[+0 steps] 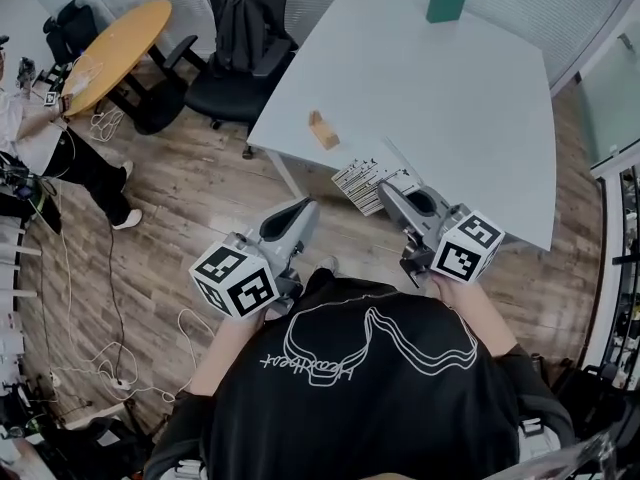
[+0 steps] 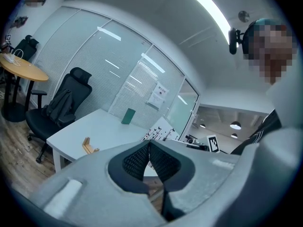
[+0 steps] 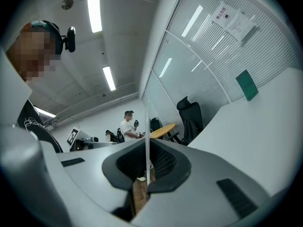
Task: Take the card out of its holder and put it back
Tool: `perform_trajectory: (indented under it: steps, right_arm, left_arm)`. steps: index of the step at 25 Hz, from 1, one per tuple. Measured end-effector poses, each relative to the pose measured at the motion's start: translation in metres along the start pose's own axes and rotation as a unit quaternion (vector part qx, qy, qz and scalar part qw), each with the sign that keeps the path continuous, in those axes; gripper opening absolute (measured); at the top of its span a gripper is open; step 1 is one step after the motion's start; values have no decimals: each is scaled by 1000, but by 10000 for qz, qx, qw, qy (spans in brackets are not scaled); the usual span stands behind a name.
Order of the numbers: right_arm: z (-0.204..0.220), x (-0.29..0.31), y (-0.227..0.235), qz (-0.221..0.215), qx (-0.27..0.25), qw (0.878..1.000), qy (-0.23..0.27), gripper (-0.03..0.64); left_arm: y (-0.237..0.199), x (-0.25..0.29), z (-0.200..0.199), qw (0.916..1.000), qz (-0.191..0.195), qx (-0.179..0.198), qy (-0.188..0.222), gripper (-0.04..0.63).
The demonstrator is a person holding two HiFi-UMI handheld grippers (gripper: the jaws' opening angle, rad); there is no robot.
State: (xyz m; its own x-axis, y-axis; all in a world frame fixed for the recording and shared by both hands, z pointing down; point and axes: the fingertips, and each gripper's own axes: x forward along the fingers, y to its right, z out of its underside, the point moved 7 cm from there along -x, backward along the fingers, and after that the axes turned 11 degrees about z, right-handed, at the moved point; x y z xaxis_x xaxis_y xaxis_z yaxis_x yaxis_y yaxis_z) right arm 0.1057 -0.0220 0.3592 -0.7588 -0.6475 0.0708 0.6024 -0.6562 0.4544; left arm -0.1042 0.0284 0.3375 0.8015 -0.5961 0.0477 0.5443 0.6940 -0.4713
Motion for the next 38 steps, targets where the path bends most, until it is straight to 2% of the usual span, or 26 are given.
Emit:
perform_trajectory:
  steps: [13,21,29,38]
  right_arm:
    - [-12,64,24,832,-172,9964,59,23]
    - [-14,108,43,1165,-318,9926,88,23]
    - [-9,167,64,1490,-648,9866,-154,23]
    - [15,225,99,1890,-999,9751,-593,23]
  left_arm:
    - [-68,9,-23,9990,317,-172,-250,14]
    - [-113,21,-36,9975,501,-263,-415,14]
    - [-168,26,-51,9960,580,-421,-534,14]
    - [-221,26,-61,9943,578,-633,-627,14]
